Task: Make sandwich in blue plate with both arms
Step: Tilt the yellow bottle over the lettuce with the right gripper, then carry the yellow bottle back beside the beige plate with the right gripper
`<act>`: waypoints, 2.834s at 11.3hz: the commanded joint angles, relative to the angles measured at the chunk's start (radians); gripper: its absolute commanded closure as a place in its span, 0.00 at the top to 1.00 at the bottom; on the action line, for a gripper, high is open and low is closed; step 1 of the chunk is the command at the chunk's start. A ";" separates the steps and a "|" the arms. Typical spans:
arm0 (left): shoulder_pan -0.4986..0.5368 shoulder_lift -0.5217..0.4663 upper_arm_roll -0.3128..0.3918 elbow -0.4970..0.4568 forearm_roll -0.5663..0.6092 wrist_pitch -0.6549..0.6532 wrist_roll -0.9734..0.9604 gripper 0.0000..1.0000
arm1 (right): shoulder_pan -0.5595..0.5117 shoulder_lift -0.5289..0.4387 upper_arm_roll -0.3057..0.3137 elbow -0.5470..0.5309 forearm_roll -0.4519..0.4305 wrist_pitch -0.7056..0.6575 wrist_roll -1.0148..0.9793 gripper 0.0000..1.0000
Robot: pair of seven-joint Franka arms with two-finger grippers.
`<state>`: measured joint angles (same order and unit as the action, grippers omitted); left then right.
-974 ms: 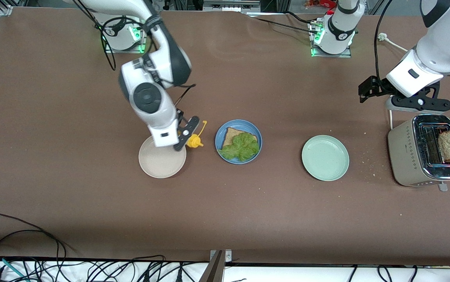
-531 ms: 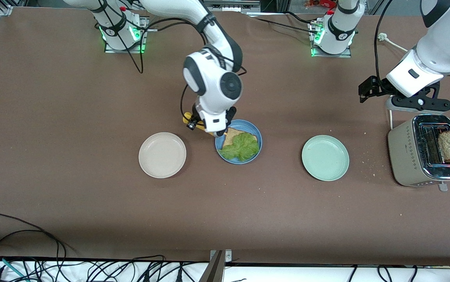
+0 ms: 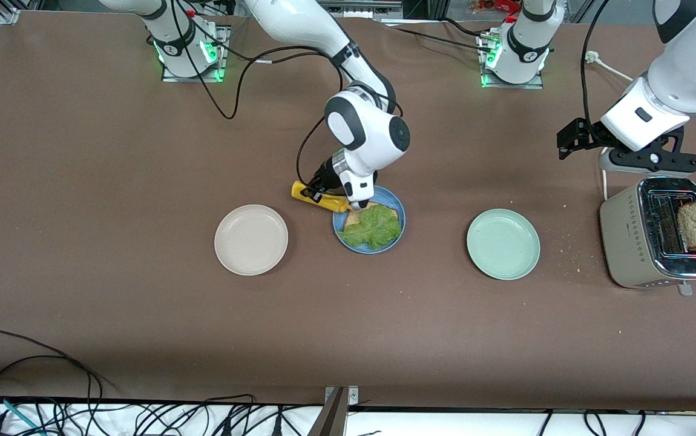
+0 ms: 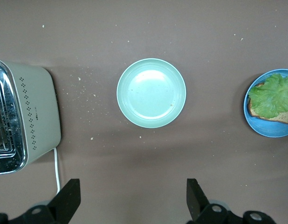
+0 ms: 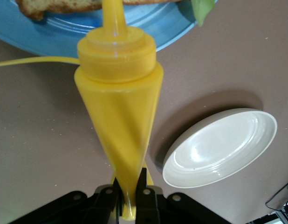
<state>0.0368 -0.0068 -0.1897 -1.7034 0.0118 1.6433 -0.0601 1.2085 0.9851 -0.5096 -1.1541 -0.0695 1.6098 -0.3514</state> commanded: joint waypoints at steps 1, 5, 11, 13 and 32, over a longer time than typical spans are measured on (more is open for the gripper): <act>0.006 -0.007 0.001 0.002 -0.026 -0.014 -0.001 1.00 | 0.007 0.011 -0.021 0.047 -0.015 -0.038 0.003 0.00; 0.008 0.007 0.001 0.002 -0.023 -0.013 0.005 1.00 | -0.171 -0.204 0.128 -0.134 0.016 0.106 0.006 0.00; 0.208 0.166 0.018 0.094 -0.009 -0.010 0.058 1.00 | -0.660 -0.437 0.492 -0.226 0.140 0.171 -0.218 0.00; 0.294 0.218 0.019 0.108 -0.009 -0.008 0.158 1.00 | -0.838 -0.483 0.554 -0.263 0.227 0.168 -0.459 0.00; 0.545 0.548 0.026 0.303 0.053 0.066 0.470 0.71 | -1.535 -0.057 0.729 -0.306 0.897 0.153 -1.858 0.00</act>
<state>0.5774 0.5085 -0.1583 -1.4162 0.0432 1.6986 0.3870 -0.3073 0.8988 0.1971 -1.4513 0.7423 1.7781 -2.1833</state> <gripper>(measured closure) 0.004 0.877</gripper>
